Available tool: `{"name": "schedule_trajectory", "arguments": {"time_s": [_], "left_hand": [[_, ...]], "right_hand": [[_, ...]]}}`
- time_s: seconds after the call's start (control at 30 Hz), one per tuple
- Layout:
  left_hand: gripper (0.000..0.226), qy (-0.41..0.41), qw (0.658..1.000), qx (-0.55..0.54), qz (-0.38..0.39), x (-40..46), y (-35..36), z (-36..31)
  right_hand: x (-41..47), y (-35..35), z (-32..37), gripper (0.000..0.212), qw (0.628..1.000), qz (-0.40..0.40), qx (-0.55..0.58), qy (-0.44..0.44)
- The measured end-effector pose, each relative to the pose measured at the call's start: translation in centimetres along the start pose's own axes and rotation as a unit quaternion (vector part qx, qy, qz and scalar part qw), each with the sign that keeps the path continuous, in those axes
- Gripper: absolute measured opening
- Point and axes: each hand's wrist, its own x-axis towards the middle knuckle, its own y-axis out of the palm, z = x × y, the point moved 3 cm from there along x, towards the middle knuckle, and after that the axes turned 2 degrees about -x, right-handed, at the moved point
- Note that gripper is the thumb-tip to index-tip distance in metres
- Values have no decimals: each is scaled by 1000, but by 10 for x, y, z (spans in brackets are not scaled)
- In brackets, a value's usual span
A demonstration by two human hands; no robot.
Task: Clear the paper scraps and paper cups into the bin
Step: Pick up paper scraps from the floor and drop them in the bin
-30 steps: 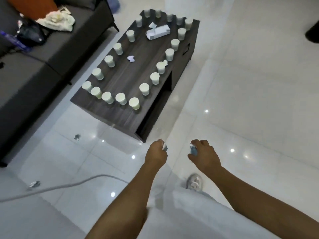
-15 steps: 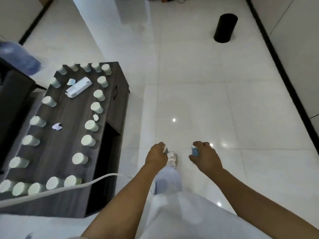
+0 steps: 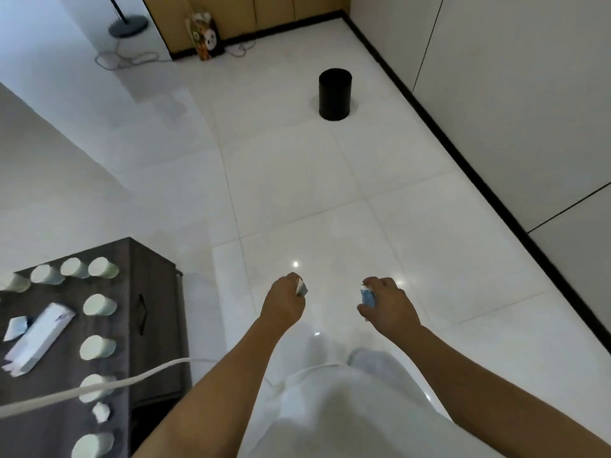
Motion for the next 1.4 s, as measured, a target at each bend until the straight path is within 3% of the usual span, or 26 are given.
{"name": "schedule_trajectory", "arguments": {"time_s": [0.5,1.03,1.4], "left_hand": [[17,12,1000,-9,-1,320,-42,-206],[15,28,999,-33,16,670,-132,-336],[10,31,999,-40,-1,867,-188,-420]], "right_hand": [[317,-224,-8,51,1000,-15,9,0],[636,-383,48,49,999,-24,33,34],[829,-483,71,50,999,-11,-9,43]]}}
